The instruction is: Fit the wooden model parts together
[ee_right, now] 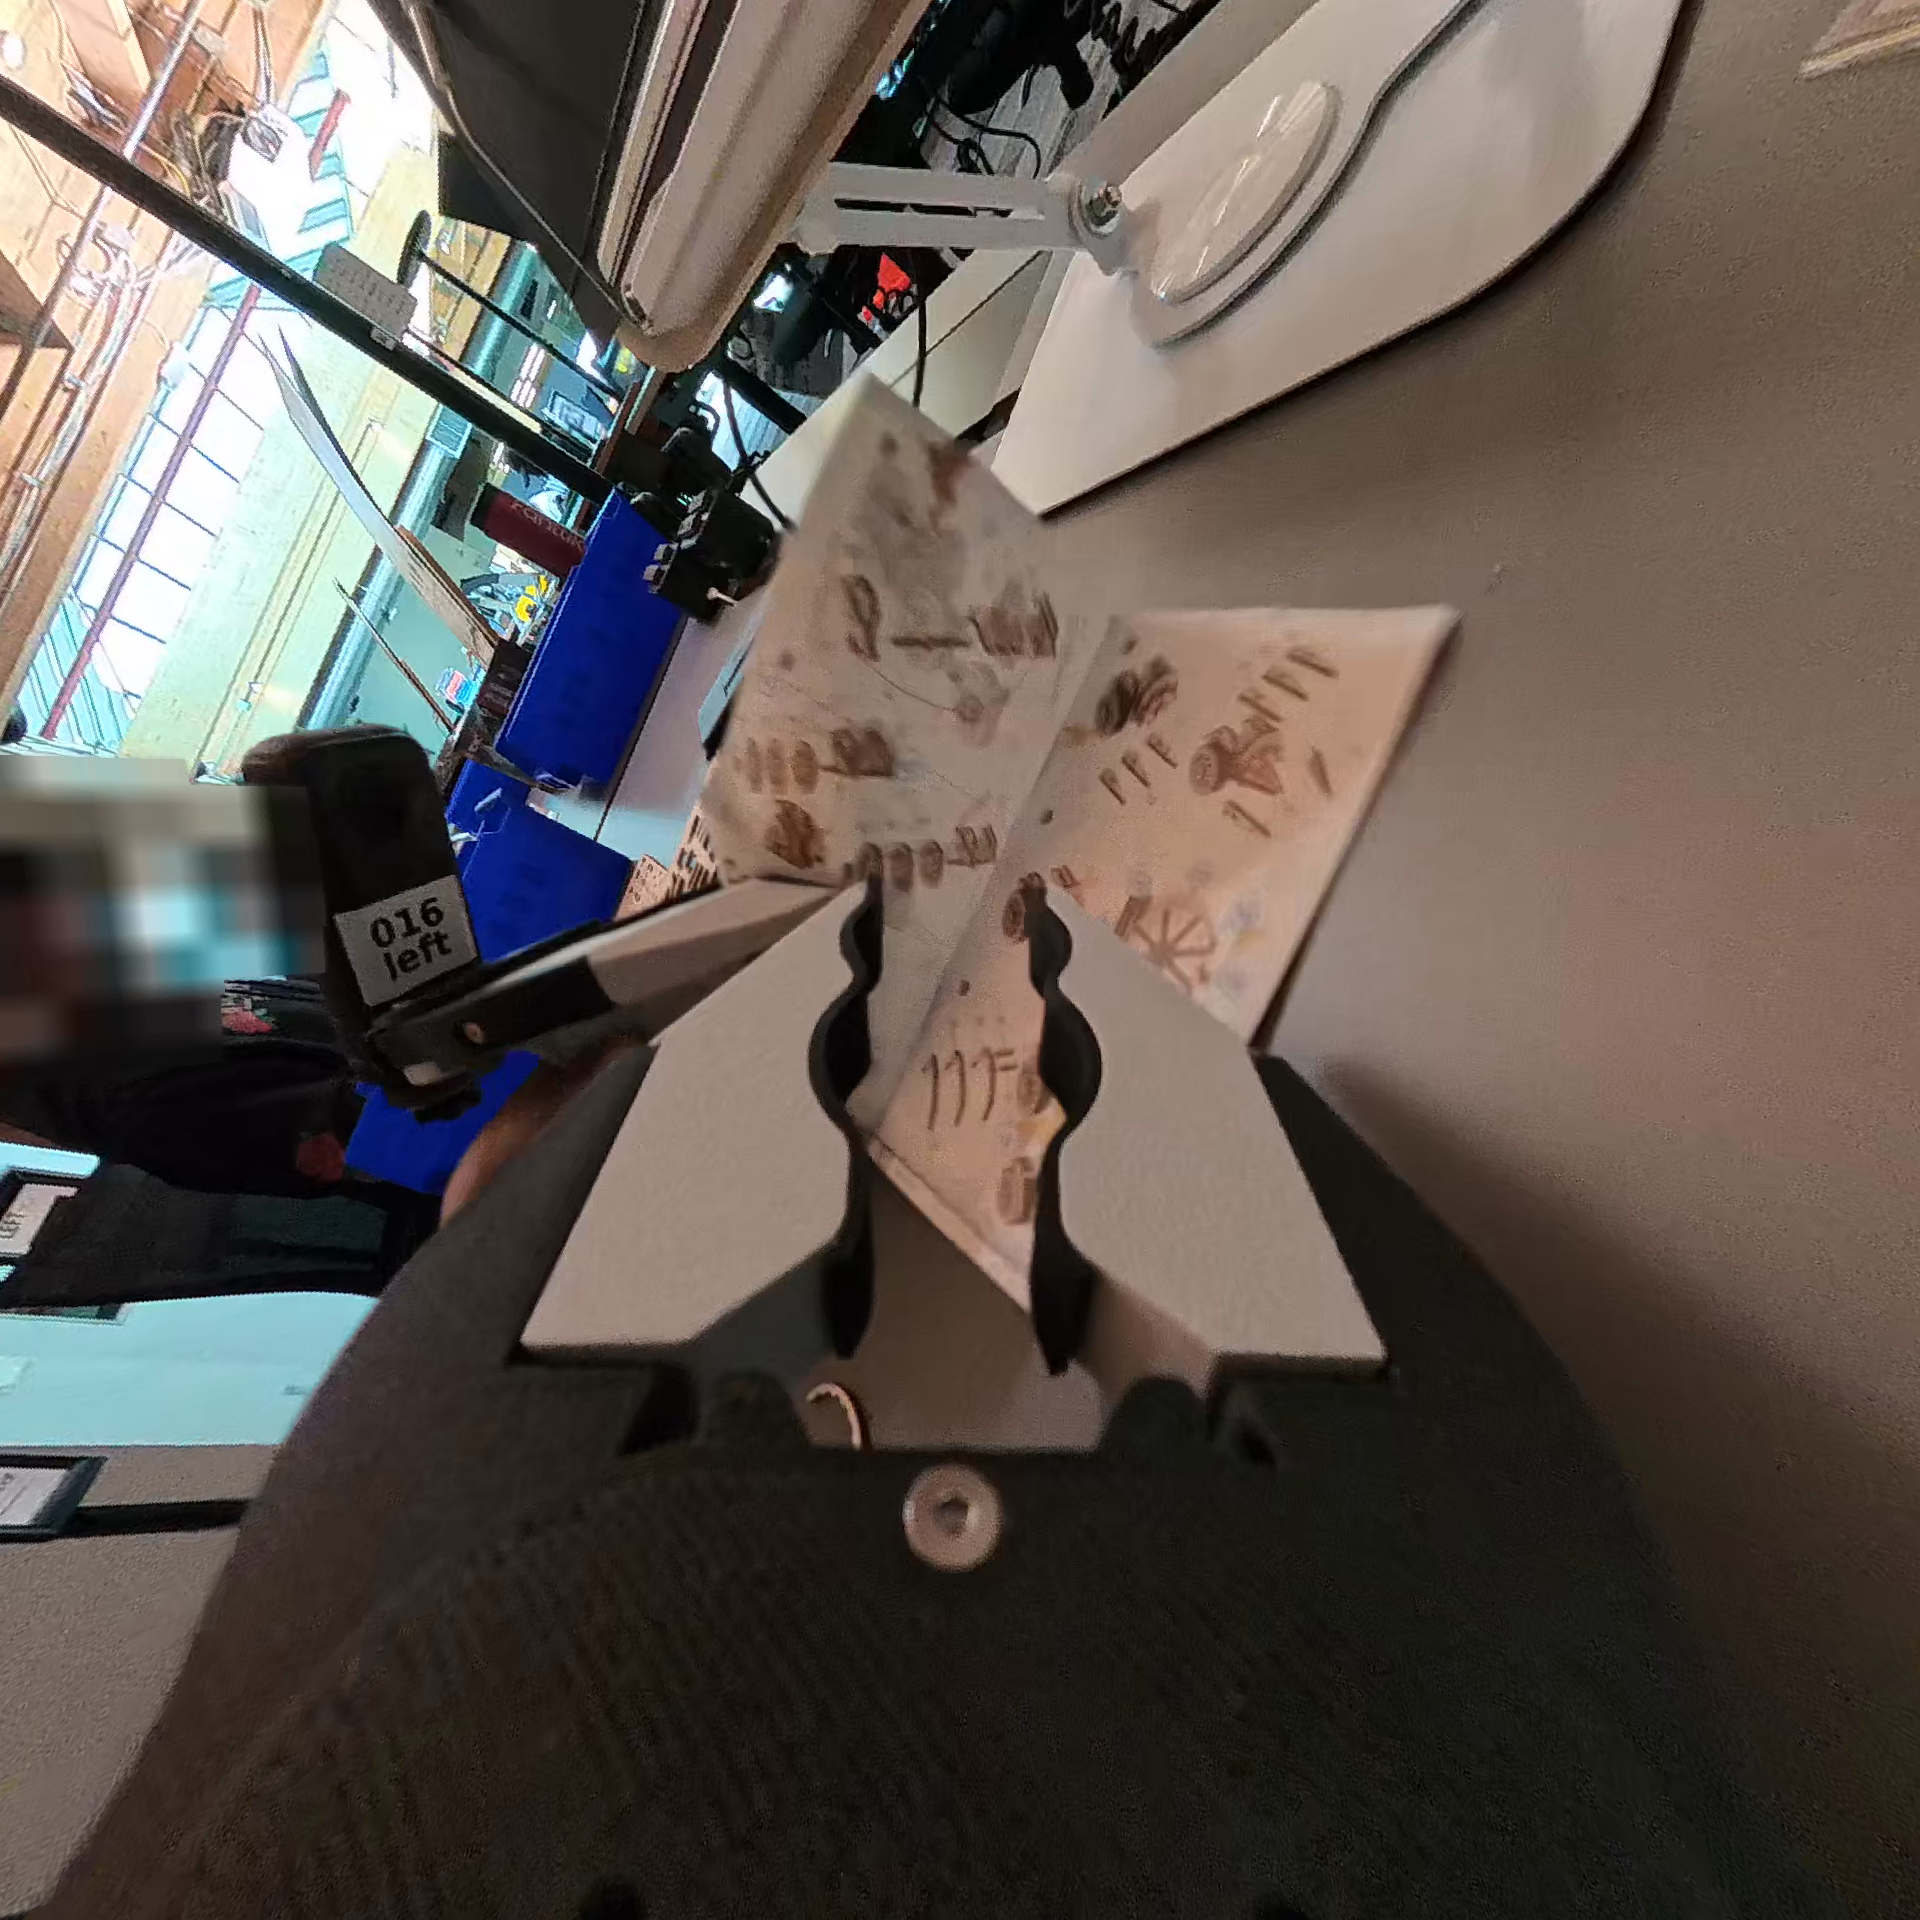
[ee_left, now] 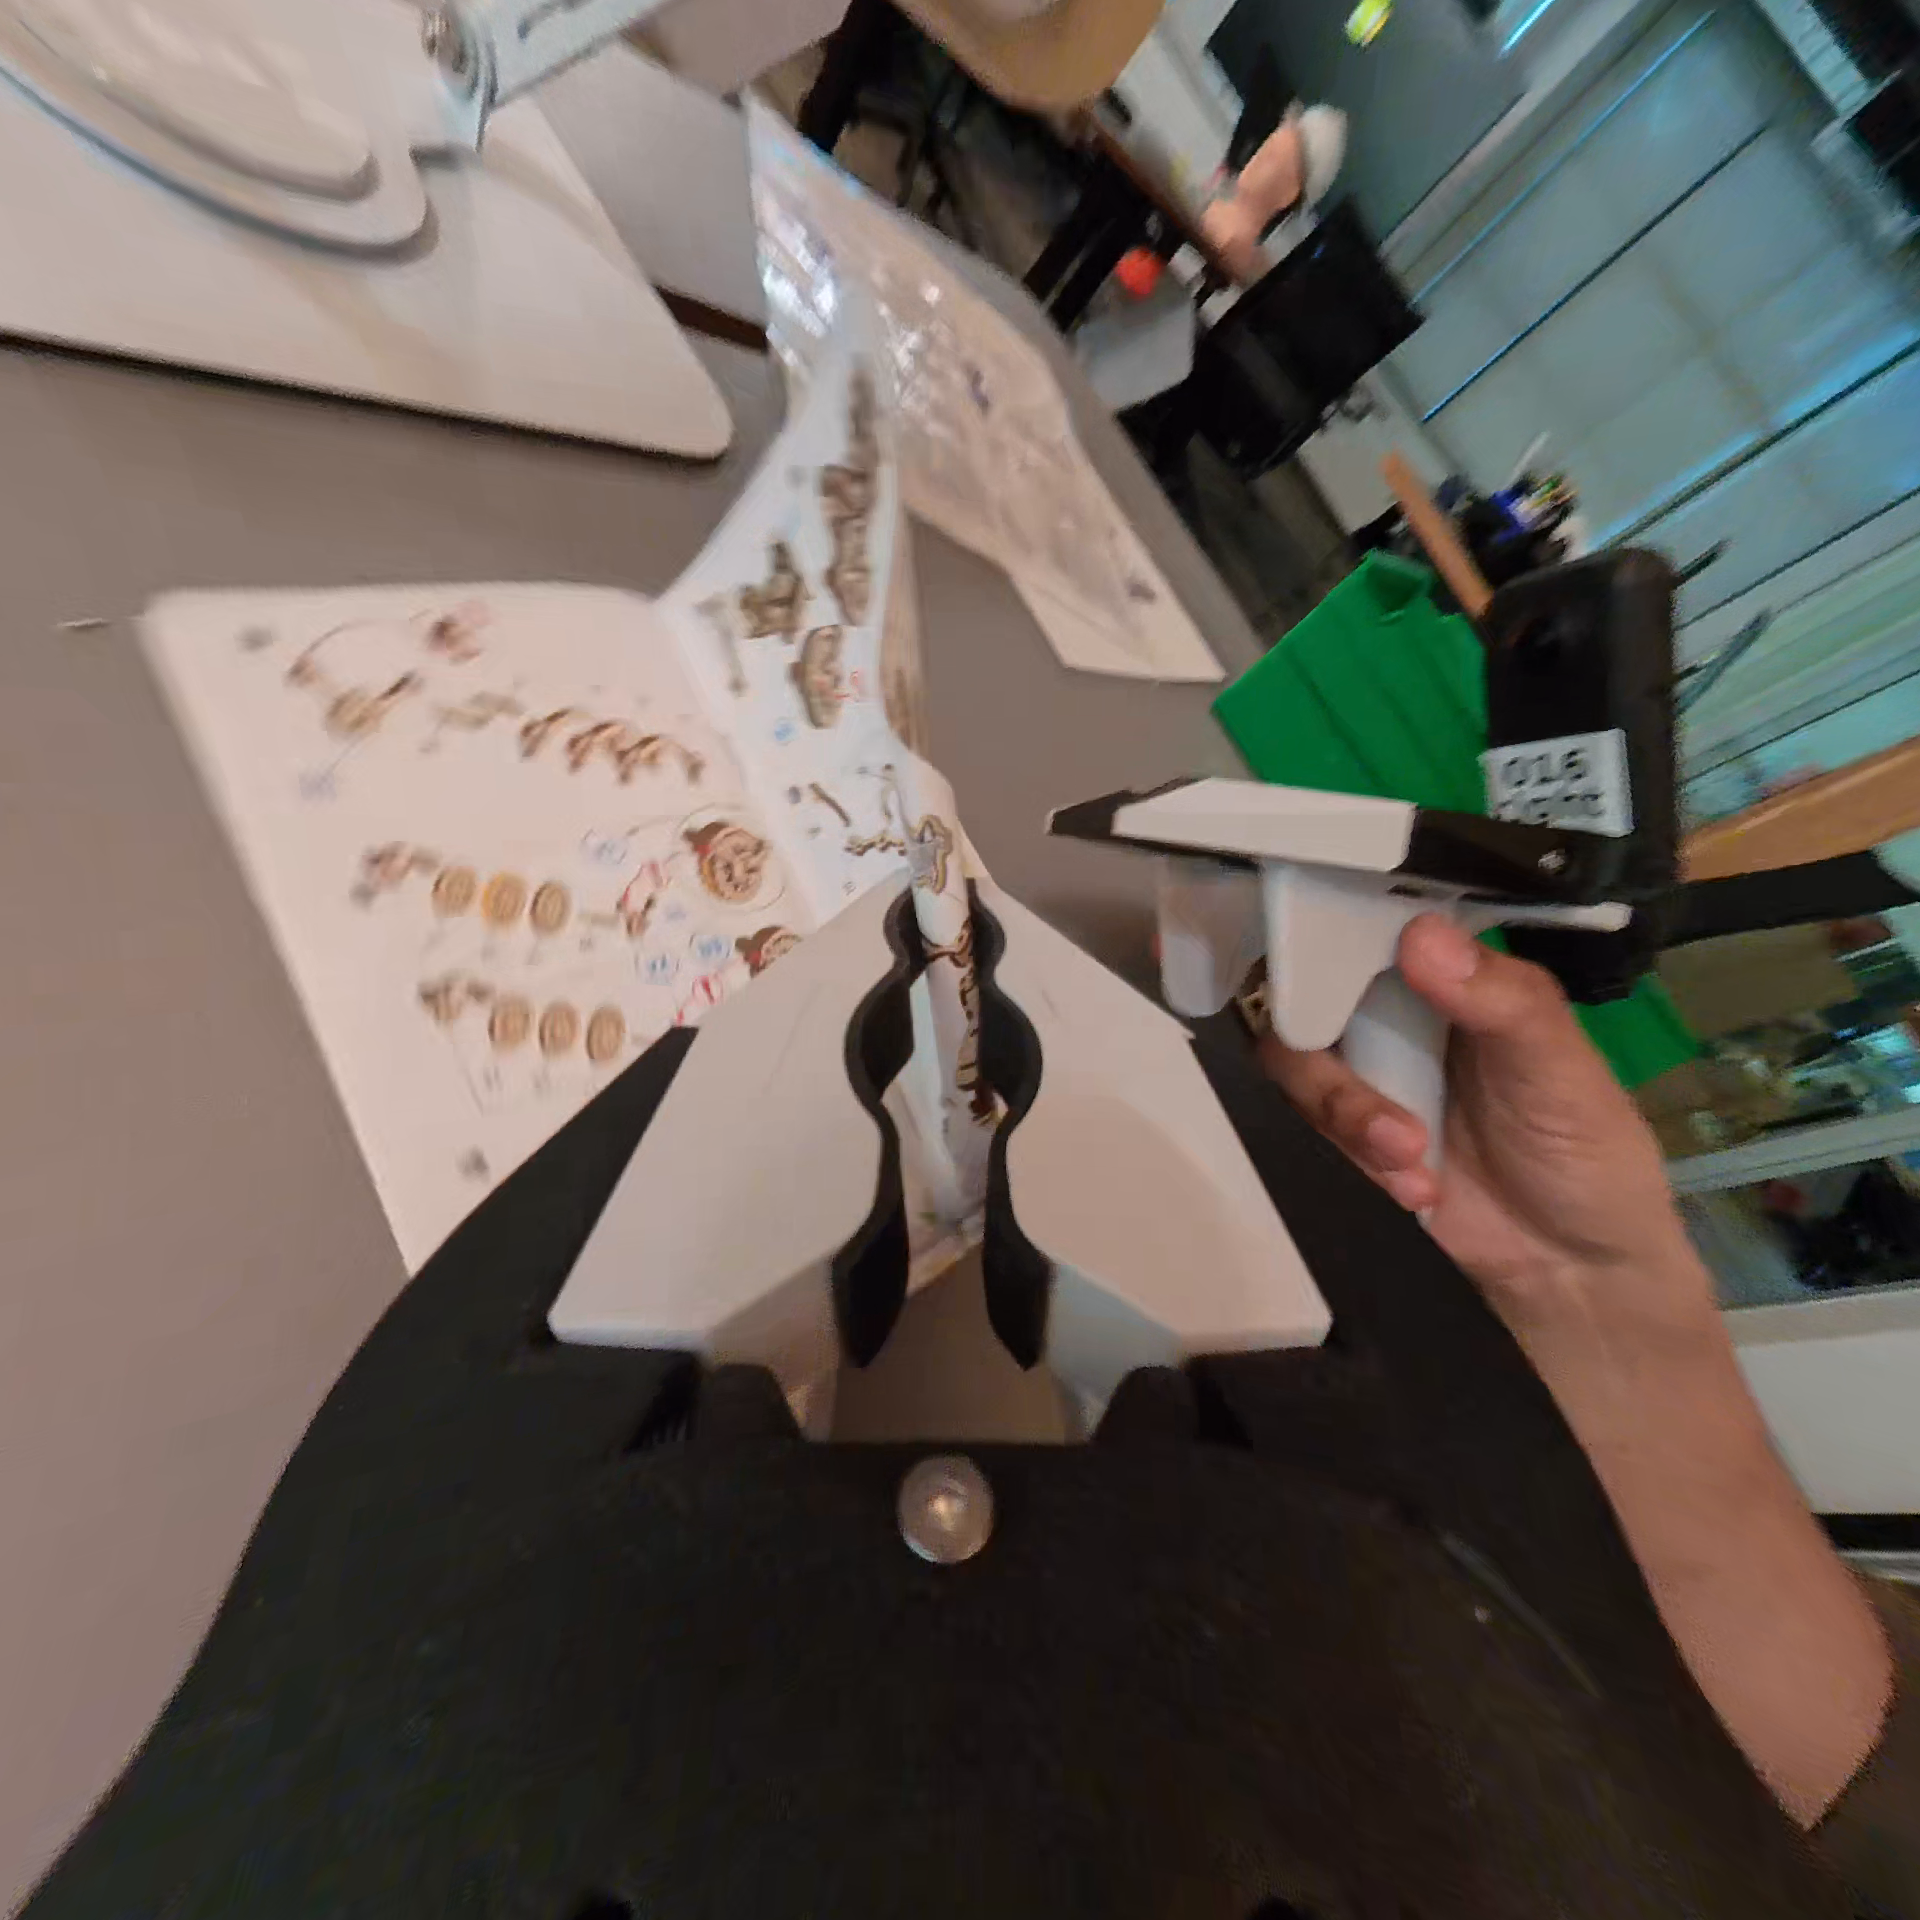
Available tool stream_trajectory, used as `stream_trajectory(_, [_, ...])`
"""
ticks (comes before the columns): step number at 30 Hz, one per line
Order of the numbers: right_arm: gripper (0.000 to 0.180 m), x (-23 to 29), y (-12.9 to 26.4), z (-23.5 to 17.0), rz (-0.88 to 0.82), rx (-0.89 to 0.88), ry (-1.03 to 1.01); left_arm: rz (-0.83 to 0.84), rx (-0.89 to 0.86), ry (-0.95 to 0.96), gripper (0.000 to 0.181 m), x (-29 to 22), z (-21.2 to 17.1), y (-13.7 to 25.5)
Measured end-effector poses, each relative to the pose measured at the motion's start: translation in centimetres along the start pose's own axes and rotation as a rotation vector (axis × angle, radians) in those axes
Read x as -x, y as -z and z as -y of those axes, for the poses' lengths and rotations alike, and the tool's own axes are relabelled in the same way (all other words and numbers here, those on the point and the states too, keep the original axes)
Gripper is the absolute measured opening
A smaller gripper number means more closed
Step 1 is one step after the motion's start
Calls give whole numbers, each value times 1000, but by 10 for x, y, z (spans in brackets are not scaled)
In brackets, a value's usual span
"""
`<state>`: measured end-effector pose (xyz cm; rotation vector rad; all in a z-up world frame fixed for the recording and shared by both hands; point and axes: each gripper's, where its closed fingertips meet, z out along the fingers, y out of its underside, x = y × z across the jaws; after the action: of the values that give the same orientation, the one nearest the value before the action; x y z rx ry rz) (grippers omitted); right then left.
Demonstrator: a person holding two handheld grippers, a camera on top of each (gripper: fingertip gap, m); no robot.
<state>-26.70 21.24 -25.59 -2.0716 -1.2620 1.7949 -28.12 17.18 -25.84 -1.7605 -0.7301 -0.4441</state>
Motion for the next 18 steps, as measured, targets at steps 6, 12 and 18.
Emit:
stream_trajectory(6, [30,14,-7,-7,41,16,100,-198,-139,84,0,-20,24,16])
stream_trajectory(12, [30,11,7,17,0,-133,126,-260,-223,91,0,-29,36,25])
stream_trajectory(18, [56,4,37,48,61,-304,0,-296,-359,105,0,-31,55,40])
